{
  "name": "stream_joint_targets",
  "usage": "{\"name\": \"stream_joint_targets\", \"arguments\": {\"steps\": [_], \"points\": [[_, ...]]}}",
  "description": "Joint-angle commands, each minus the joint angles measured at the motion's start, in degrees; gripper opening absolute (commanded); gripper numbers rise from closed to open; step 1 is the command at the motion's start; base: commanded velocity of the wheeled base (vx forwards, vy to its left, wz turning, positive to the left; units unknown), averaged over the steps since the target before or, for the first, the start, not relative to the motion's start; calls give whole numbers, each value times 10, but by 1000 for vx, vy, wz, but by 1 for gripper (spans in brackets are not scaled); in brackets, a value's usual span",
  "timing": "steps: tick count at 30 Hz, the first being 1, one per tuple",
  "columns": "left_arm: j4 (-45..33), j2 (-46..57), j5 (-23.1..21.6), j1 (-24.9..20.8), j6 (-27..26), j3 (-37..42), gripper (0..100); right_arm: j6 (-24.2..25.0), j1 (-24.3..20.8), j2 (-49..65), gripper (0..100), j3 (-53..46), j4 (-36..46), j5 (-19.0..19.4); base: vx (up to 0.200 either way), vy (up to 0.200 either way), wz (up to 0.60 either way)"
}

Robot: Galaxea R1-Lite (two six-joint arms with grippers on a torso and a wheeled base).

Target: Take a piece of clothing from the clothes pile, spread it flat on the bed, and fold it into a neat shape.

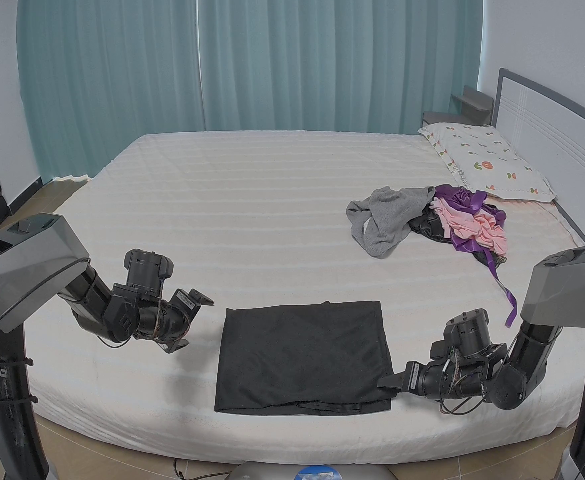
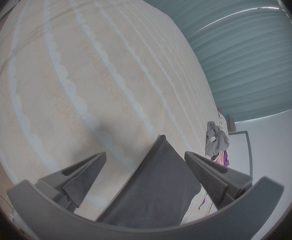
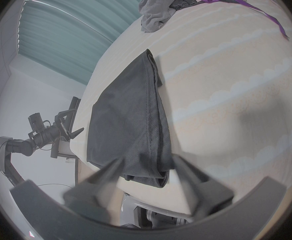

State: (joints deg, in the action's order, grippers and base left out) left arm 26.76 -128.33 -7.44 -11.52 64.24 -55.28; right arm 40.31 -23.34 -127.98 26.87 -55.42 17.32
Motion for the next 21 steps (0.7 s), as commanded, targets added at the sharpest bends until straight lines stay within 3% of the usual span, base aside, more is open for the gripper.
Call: {"name": "stream_joint_targets", "arguments": {"steps": [1,21], "points": [[0,0,1,0,0,0,100,0,0,-3,0,-6,1,-4,0,0,0],[0,0,0,0,0,-3,100,-1,2,0,0,-23,-4,-17,0,0,0]]}}
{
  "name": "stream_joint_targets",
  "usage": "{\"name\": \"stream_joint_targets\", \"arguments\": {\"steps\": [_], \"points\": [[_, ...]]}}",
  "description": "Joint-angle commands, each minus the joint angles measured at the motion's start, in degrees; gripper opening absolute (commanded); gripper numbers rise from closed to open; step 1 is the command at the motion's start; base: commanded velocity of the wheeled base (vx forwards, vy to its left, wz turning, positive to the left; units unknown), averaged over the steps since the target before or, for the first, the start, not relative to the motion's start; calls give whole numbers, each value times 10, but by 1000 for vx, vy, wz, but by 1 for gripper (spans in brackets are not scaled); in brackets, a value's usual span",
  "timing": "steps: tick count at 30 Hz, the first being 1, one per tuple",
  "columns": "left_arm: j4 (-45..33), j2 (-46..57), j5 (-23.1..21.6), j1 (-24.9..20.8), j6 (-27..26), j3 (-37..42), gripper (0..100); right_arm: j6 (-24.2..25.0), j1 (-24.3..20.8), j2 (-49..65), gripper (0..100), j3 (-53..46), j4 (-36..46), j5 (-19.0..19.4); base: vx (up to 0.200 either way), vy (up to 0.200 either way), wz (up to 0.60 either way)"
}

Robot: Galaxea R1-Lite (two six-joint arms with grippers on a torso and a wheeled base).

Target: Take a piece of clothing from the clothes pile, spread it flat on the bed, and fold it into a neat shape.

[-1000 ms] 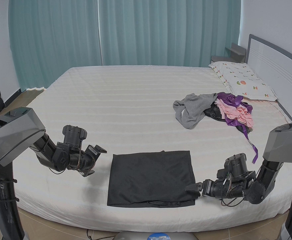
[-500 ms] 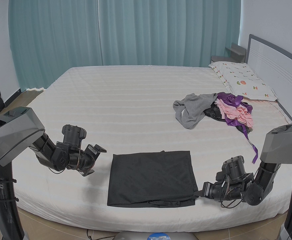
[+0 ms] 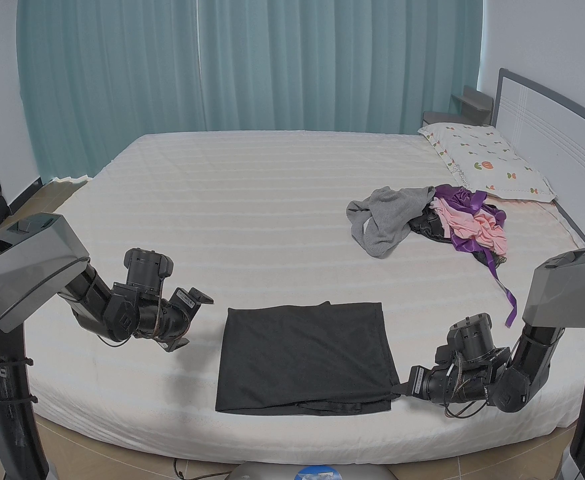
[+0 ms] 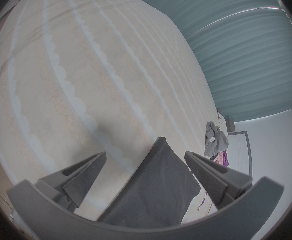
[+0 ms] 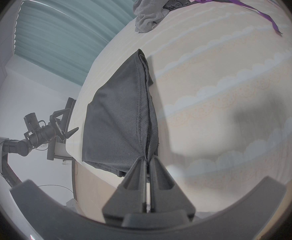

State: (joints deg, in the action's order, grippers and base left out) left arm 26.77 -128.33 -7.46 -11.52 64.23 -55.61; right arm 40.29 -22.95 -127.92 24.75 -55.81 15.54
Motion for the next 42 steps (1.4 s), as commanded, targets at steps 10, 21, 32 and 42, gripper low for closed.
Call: {"name": "stream_joint_targets", "arguments": {"steps": [10,21,32,42], "points": [[1,8,-8,-3,-9,19,100,5,22,36,100,-12,-4,3,0,0,0],[19,20,-67,-11,-111,68,100,30,74,21,100,0,-26,5,0,0,0],[107,5,-66,-26,-171,109,100,63,81,-3,100,0,-69,7,0,0,0],[121,-15,-60,-44,-201,105,100,80,81,-23,100,5,-95,8,0,0,0]]}}
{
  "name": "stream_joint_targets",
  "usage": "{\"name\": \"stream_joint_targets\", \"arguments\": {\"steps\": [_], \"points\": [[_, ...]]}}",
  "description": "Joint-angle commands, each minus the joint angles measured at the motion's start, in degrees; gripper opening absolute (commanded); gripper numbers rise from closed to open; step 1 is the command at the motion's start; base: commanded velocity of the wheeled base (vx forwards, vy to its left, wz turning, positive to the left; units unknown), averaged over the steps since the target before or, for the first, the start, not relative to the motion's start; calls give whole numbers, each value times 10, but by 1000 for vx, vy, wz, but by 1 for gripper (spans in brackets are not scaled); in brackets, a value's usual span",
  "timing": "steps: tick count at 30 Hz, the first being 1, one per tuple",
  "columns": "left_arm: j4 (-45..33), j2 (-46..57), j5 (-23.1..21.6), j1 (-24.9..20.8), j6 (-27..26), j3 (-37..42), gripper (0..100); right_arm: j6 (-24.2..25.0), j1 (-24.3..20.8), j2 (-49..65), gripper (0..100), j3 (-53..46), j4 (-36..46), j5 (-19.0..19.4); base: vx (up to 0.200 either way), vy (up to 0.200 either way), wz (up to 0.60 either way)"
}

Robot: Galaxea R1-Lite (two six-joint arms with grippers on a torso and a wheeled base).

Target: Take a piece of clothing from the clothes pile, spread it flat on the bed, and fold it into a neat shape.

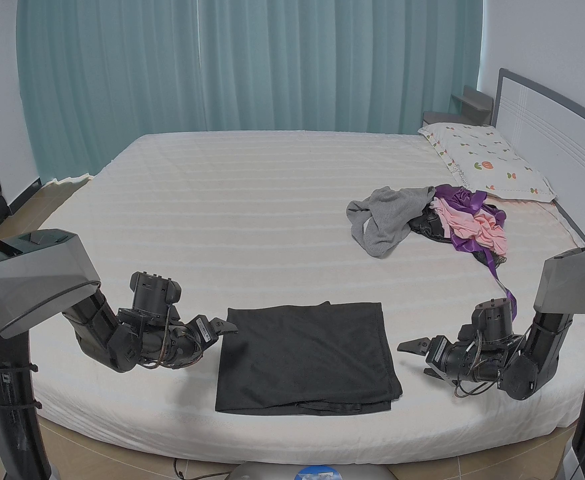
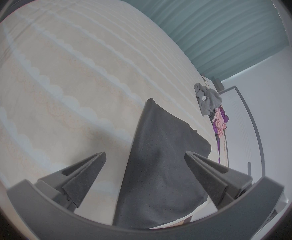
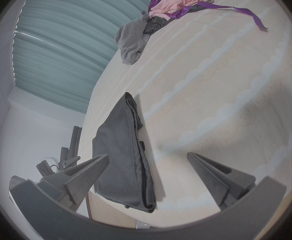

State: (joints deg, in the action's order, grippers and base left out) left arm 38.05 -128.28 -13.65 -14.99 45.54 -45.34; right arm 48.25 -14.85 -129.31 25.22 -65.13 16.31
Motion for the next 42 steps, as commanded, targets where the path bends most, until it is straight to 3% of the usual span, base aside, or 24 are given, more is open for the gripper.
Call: {"name": "stream_joint_targets", "arguments": {"steps": [1,20,24,36,37,42], "points": [[12,-17,3,-10,-20,4,100,0,0,-9,100,0,-3,0,0,0,0],[55,-42,30,-34,-36,7,100,11,0,-9,100,1,-3,1,0,0,0],[96,-68,71,-54,-44,9,100,11,0,-9,100,1,-3,1,0,0,0],[109,-69,72,-58,-42,10,100,11,-1,-9,100,1,-3,1,0,0,0],[109,-69,72,-58,-42,10,0,11,-1,-9,100,1,-3,1,0,0,0],[110,-69,71,-57,-39,8,0,11,0,-9,100,1,-3,1,0,0,0]]}}
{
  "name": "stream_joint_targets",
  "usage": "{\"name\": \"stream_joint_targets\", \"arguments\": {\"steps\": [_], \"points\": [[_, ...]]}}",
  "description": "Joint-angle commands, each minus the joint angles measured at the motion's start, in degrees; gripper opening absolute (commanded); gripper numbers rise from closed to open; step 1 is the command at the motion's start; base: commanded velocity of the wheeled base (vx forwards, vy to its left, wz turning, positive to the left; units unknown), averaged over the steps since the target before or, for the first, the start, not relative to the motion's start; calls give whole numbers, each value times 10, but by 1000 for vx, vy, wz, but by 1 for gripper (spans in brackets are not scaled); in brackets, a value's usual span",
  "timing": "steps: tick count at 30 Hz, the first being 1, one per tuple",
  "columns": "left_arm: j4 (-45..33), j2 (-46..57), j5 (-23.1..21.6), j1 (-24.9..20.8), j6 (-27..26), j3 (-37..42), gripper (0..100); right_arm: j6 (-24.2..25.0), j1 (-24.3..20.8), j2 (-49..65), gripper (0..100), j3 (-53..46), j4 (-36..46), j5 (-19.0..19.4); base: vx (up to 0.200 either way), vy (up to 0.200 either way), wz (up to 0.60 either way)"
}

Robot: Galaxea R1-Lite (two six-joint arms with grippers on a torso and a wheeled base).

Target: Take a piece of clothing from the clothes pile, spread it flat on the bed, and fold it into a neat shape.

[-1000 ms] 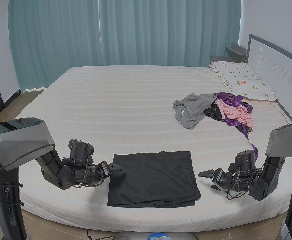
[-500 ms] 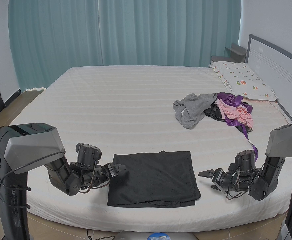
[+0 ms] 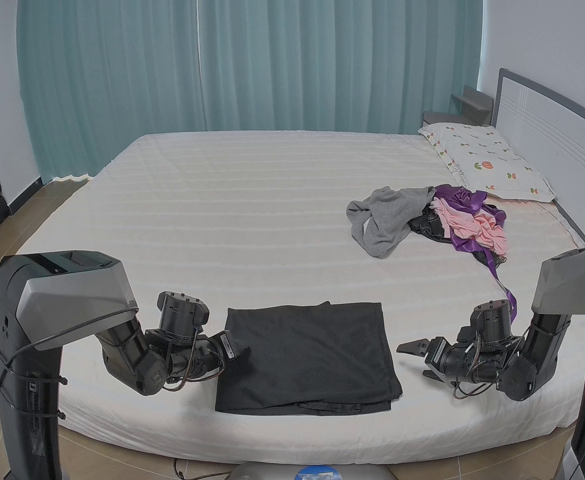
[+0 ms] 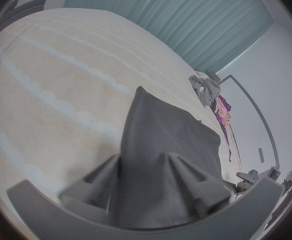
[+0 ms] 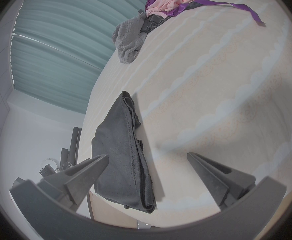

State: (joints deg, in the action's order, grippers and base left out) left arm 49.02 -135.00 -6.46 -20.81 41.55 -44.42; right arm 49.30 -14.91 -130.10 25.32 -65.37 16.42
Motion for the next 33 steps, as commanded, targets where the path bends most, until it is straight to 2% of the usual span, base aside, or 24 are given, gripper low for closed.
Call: {"name": "stream_joint_targets", "arguments": {"steps": [1,33], "points": [[0,-2,1,1,1,-2,0,0,0,-1,100,-1,0,0,0,0,0],[42,10,12,3,3,25,0,1,0,-1,100,0,0,0,0,0,0]]}}
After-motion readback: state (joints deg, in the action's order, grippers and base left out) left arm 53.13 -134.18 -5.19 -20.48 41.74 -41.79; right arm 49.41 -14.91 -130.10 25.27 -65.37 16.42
